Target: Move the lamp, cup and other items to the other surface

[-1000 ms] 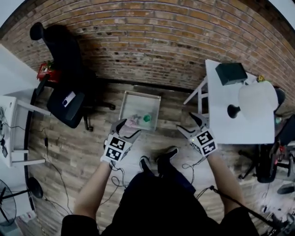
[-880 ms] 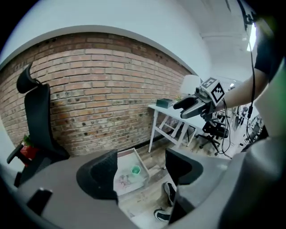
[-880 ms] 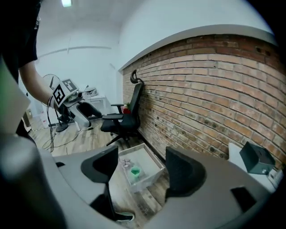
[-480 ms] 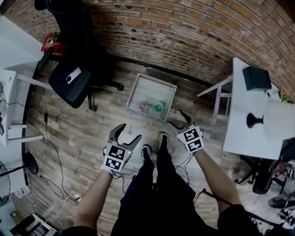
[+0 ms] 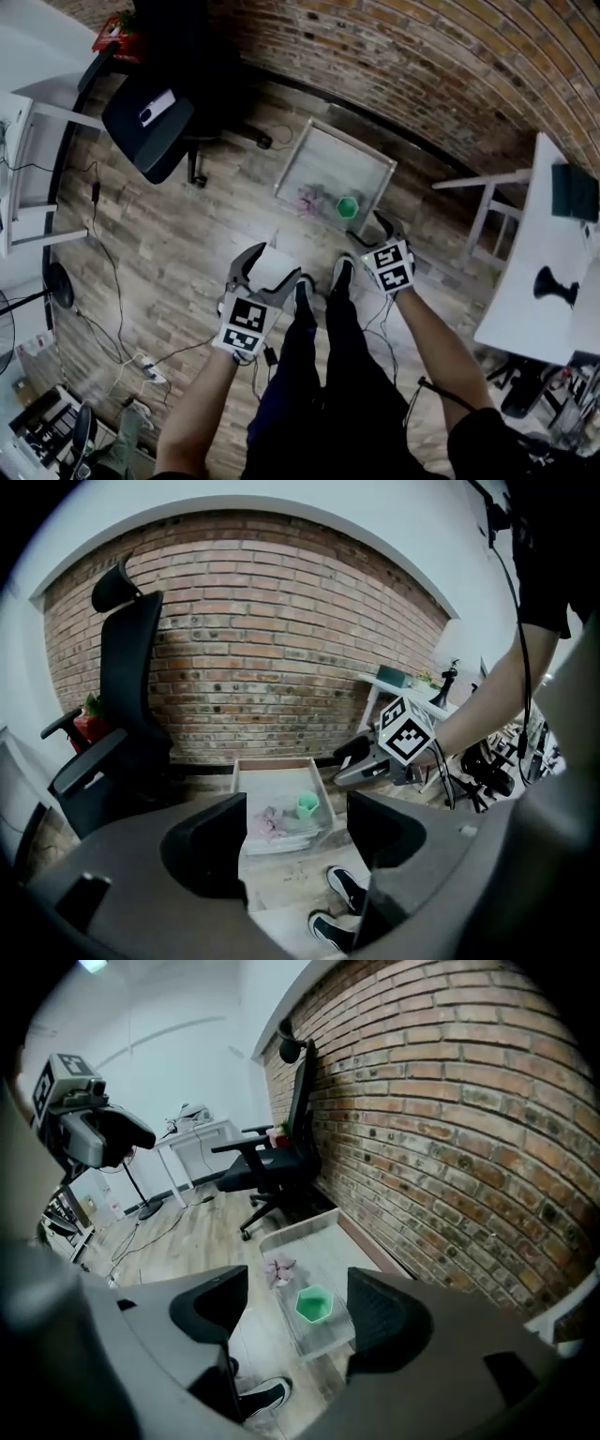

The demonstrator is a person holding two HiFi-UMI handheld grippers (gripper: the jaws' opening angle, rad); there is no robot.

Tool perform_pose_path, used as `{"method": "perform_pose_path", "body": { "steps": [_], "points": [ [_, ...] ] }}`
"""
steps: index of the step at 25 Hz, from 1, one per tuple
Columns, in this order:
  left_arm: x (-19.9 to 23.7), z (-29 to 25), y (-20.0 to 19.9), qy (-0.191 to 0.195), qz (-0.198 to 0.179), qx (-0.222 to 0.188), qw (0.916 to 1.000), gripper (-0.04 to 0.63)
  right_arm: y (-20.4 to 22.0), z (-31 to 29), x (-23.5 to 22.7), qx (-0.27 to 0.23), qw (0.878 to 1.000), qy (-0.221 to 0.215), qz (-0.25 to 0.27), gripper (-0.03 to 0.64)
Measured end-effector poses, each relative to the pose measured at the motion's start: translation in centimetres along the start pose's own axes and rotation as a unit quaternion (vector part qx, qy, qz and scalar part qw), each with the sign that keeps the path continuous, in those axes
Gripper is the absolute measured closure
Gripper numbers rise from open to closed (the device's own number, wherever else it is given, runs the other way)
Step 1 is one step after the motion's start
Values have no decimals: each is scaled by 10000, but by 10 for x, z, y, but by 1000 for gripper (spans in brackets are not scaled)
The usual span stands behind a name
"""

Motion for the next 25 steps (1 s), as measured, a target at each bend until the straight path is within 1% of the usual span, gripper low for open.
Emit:
{"method": "perform_pose_path", "body": {
  "steps": [4,7,10,14,18,21,23,24,25],
  "points": [
    [16,-21,24,-165,388,54,9991,265,23,-49,-7,202,9997,-146,-25,269],
    [24,-41,39,-197,562,113,9982,265,37,-82,-16,388,9991,-191,-41,254],
    [27,-60,50,-147,658,133,9976,265,56,-114,-20,588,9978,-292,-85,234],
    [28,-73,63,-123,735,175,9971,265,86,-151,-13,873,9949,-464,-184,209],
    [35,-76,74,-147,868,193,9959,265,105,-176,-8,1039,9927,-424,-447,206],
    [39,-77,80,-180,950,260,9950,265,115,-191,-6,1153,9912,-411,-510,206],
    [39,-78,80,-171,913,242,9954,265,121,-199,-8,1270,9900,-379,-479,214],
    [39,-78,80,-159,889,232,9956,265,121,-202,-10,1288,9901,-344,-439,264],
    [39,-77,79,-141,871,227,9958,265,117,-203,-13,1266,9906,-314,-409,285]
  ]
}}
Point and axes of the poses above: the fingertips, and each gripper's own axes: z backward along the fingers, x to its left, y out of its underside, the point moved 1 cm from there along z, backward along the fingers, and after that the axes turned 8 degrees about z, right-handed, at the moved point
